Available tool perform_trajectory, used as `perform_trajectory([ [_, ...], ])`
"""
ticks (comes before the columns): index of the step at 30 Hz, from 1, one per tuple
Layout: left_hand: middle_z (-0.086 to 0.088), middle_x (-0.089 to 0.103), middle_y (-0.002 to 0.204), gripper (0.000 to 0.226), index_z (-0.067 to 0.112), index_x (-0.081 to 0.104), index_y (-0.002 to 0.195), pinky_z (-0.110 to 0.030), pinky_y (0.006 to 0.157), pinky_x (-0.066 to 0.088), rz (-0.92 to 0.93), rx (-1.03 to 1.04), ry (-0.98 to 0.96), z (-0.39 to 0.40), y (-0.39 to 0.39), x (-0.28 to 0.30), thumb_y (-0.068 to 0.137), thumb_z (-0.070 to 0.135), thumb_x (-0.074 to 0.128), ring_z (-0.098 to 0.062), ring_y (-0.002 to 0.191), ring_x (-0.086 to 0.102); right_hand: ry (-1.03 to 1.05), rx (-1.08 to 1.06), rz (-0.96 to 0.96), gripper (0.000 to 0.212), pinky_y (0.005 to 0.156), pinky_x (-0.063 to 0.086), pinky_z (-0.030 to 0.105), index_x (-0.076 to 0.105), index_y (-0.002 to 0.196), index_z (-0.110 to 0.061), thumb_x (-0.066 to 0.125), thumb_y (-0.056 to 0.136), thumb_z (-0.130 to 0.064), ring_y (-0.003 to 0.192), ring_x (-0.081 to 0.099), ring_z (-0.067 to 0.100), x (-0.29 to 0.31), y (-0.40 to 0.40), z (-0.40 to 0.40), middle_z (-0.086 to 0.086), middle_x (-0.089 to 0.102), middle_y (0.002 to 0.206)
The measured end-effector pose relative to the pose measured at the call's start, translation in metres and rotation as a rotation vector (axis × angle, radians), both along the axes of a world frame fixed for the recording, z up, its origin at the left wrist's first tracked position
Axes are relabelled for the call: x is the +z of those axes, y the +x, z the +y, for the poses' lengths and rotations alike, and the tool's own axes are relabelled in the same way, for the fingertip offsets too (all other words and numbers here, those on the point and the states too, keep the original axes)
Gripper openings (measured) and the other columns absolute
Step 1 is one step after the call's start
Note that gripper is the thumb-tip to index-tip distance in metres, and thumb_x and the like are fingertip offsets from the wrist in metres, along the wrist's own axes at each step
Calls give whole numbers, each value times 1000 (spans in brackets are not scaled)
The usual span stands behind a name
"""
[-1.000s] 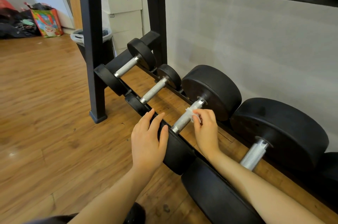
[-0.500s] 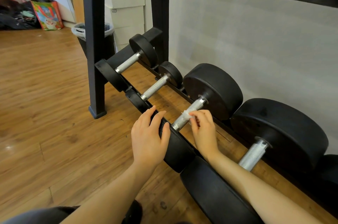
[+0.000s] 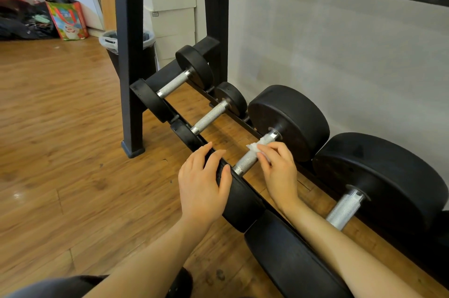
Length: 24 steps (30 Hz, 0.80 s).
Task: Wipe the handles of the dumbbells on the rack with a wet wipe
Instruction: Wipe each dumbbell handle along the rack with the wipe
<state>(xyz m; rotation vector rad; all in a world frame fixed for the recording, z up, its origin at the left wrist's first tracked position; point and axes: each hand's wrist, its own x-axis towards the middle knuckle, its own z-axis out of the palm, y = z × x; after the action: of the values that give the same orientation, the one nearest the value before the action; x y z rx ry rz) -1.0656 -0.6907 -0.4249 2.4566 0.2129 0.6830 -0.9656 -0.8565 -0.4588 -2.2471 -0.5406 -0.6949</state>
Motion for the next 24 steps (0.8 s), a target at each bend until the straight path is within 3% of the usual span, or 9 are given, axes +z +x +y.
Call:
perform_trajectory([
  [7, 3, 54, 140, 46, 25, 63, 126, -33, 107, 27, -10, 8, -12, -1, 0, -1, 95, 45, 35, -16, 131, 45, -228, 106, -114, 28, 70, 41, 18, 70, 112, -8, 63, 86, -11, 93, 46, 11, -1, -4, 1, 5, 62, 103],
  [12, 3, 53, 141, 46, 26, 63, 126, -32, 108, 25, -1, 14, -12, -2, -1, 0, 95, 45, 34, -15, 132, 44, -237, 49, -115, 31, 62, 50, 25, 68, 112, -7, 73, 82, -5, 88, 53, 17, 3, 0, 1, 5, 62, 104],
  [18, 3, 53, 140, 47, 25, 63, 125, -34, 108, 28, -4, 11, -24, -2, -1, 0, 95, 45, 34, -16, 132, 45, -473, 176, -194, 49, 66, 54, 27, 65, 118, -4, 79, 71, 1, 88, 56, 20, 8, 0, -6, 10, 63, 105],
  [21, 3, 53, 140, 46, 25, 63, 125, -33, 107, 27, -11, 2, -21, -1, -1, -1, 95, 44, 35, -16, 132, 45, -478, 159, -219, 51, 58, 55, 31, 66, 116, -2, 81, 68, 2, 80, 62, 23, 12, 4, -7, 12, 66, 106],
  [24, 4, 53, 140, 44, 25, 63, 125, -32, 108, 24, -18, -6, -17, 0, -1, -2, 95, 43, 36, -15, 132, 44, -462, 193, -201, 55, 60, 58, 32, 65, 118, -2, 82, 66, 5, 85, 65, 26, 11, 5, -7, 12, 66, 110],
])
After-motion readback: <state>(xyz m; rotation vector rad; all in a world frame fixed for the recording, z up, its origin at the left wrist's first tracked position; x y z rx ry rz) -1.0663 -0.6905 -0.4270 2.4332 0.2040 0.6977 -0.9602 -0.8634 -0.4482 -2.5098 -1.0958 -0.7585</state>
